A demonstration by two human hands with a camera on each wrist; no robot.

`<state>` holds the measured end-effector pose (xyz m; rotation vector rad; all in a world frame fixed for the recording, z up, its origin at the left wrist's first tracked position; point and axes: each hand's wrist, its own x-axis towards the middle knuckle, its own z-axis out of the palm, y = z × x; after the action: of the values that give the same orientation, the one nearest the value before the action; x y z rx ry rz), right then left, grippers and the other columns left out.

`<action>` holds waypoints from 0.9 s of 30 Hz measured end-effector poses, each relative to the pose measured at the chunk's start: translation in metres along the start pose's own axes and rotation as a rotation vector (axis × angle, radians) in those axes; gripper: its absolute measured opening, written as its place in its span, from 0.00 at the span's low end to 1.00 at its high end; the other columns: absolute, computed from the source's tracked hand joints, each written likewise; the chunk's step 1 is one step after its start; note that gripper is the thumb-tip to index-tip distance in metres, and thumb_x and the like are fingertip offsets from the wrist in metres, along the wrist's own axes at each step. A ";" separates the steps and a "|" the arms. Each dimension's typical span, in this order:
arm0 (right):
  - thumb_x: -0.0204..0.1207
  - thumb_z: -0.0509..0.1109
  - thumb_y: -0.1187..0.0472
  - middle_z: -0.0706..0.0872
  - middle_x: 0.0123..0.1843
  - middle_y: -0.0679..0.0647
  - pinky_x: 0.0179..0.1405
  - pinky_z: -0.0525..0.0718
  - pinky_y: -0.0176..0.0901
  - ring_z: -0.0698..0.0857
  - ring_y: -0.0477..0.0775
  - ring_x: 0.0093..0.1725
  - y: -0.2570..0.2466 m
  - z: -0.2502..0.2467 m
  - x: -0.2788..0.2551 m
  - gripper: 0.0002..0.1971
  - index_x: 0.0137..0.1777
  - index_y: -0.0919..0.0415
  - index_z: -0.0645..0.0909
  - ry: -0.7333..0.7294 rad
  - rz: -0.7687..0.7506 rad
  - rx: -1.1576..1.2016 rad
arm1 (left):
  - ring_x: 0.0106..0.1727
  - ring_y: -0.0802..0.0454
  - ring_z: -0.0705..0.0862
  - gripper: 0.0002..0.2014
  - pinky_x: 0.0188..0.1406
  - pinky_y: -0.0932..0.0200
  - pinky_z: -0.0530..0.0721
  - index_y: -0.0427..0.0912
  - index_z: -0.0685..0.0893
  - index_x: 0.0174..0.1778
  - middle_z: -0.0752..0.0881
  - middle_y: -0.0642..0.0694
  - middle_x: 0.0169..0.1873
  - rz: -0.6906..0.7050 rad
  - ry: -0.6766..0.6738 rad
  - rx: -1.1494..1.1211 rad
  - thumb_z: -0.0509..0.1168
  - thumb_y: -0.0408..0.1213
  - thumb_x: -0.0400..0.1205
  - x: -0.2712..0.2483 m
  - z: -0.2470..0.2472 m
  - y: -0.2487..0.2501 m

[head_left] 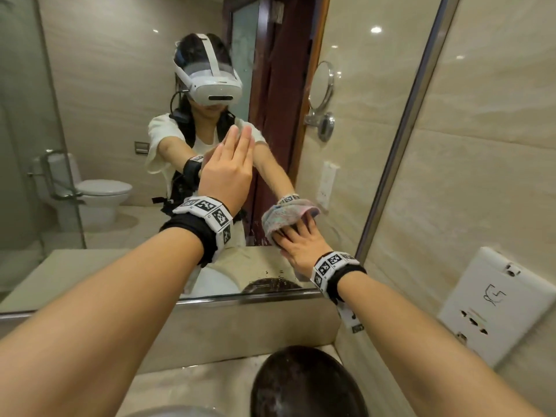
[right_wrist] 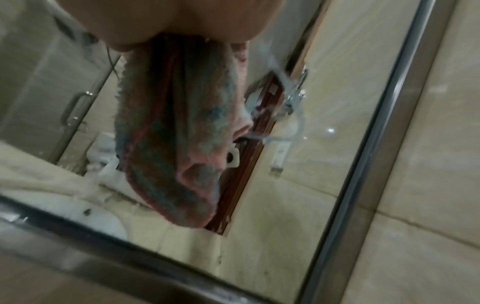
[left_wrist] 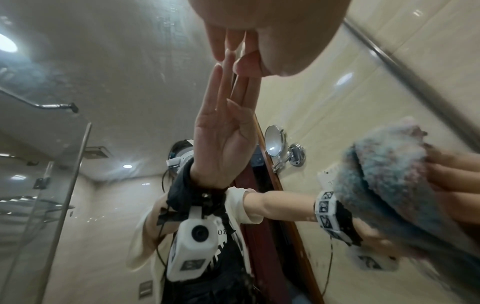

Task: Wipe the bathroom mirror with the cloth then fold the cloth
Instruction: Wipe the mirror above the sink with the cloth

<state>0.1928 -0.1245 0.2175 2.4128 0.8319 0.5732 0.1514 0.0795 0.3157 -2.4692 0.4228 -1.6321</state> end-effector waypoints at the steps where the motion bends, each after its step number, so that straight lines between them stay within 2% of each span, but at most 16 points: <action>1: 0.69 0.57 0.47 0.85 0.65 0.55 0.76 0.45 0.66 0.65 0.69 0.70 -0.001 0.004 -0.001 0.28 0.71 0.49 0.71 -0.025 -0.018 -0.016 | 0.71 0.36 0.77 0.23 0.61 0.46 0.82 0.28 0.76 0.69 0.76 0.33 0.71 0.000 0.016 0.004 0.47 0.24 0.80 -0.001 0.002 0.000; 3: 0.69 0.57 0.46 0.84 0.66 0.54 0.76 0.37 0.62 0.69 0.72 0.72 0.004 0.001 -0.002 0.29 0.72 0.49 0.70 -0.066 -0.027 -0.026 | 0.72 0.36 0.76 0.24 0.64 0.46 0.80 0.28 0.75 0.70 0.76 0.34 0.71 -0.005 0.030 0.019 0.41 0.23 0.83 -0.002 0.006 0.001; 5: 0.73 0.52 0.46 0.79 0.71 0.55 0.77 0.34 0.60 0.71 0.72 0.74 0.018 -0.010 -0.003 0.28 0.73 0.49 0.73 -0.020 -0.089 -0.050 | 0.72 0.36 0.75 0.28 0.66 0.46 0.79 0.28 0.74 0.70 0.75 0.33 0.72 -0.017 0.041 0.029 0.33 0.24 0.84 -0.003 0.007 0.002; 7: 0.77 0.49 0.48 0.65 0.81 0.55 0.77 0.29 0.61 0.57 0.69 0.81 0.041 -0.029 0.002 0.28 0.79 0.48 0.64 0.092 -0.129 -0.018 | 0.72 0.35 0.75 0.24 0.67 0.45 0.78 0.27 0.74 0.70 0.75 0.32 0.72 -0.019 0.063 0.038 0.40 0.24 0.84 -0.002 0.009 0.002; 8: 0.79 0.48 0.48 0.58 0.83 0.55 0.78 0.28 0.62 0.50 0.67 0.83 0.053 -0.043 0.008 0.29 0.81 0.48 0.59 0.162 -0.085 0.018 | 0.72 0.34 0.75 0.23 0.66 0.44 0.79 0.27 0.74 0.70 0.75 0.32 0.72 -0.021 0.075 0.031 0.44 0.24 0.82 -0.002 0.009 0.001; 10: 0.81 0.48 0.48 0.53 0.85 0.56 0.77 0.29 0.62 0.42 0.64 0.83 0.074 -0.073 0.023 0.29 0.82 0.50 0.54 0.291 0.108 0.123 | 0.72 0.33 0.75 0.23 0.64 0.43 0.80 0.26 0.73 0.70 0.74 0.32 0.72 -0.033 0.085 -0.001 0.47 0.25 0.80 -0.002 0.009 0.001; 11: 0.81 0.46 0.46 0.52 0.85 0.57 0.77 0.30 0.61 0.41 0.64 0.83 0.081 -0.087 0.031 0.29 0.83 0.50 0.53 0.320 0.187 0.163 | 0.71 0.33 0.75 0.23 0.64 0.43 0.80 0.26 0.74 0.70 0.75 0.32 0.72 -0.037 0.085 -0.015 0.47 0.25 0.80 -0.002 0.007 0.002; 13: 0.78 0.40 0.45 0.54 0.84 0.57 0.78 0.33 0.62 0.45 0.67 0.83 0.087 -0.103 0.042 0.32 0.82 0.53 0.54 0.359 0.252 0.206 | 0.71 0.34 0.75 0.23 0.63 0.44 0.80 0.26 0.74 0.70 0.75 0.32 0.72 -0.037 0.085 -0.028 0.47 0.26 0.80 -0.002 0.006 0.002; 18: 0.78 0.42 0.48 0.62 0.82 0.59 0.78 0.37 0.65 0.54 0.71 0.81 0.056 -0.084 0.041 0.31 0.81 0.55 0.58 0.336 0.210 0.191 | 0.72 0.34 0.74 0.24 0.64 0.43 0.79 0.27 0.74 0.70 0.74 0.32 0.72 -0.053 0.073 -0.042 0.46 0.25 0.80 -0.002 0.006 0.002; 22: 0.80 0.55 0.51 0.67 0.80 0.59 0.76 0.35 0.65 0.60 0.72 0.78 0.026 -0.051 0.032 0.27 0.80 0.54 0.63 0.292 0.096 0.119 | 0.72 0.35 0.75 0.22 0.63 0.45 0.80 0.28 0.74 0.70 0.75 0.33 0.72 -0.051 0.094 -0.028 0.48 0.26 0.81 -0.002 0.010 0.001; 25: 0.82 0.54 0.50 0.52 0.85 0.56 0.75 0.30 0.68 0.44 0.70 0.82 0.009 -0.031 0.024 0.31 0.83 0.50 0.49 0.151 0.031 0.050 | 0.72 0.36 0.76 0.22 0.63 0.46 0.81 0.29 0.75 0.70 0.75 0.34 0.72 -0.027 0.087 -0.010 0.50 0.25 0.80 -0.002 0.010 0.000; 27: 0.82 0.55 0.49 0.46 0.85 0.55 0.73 0.26 0.69 0.38 0.69 0.82 -0.005 -0.017 0.017 0.33 0.83 0.49 0.45 0.073 -0.046 0.008 | 0.72 0.36 0.75 0.22 0.63 0.46 0.81 0.29 0.75 0.70 0.75 0.34 0.72 -0.023 0.070 -0.008 0.49 0.25 0.80 -0.002 0.010 -0.001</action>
<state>0.1934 -0.1047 0.2320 2.3863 0.9190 0.6445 0.1597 0.0807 0.3104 -2.4378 0.4122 -1.7336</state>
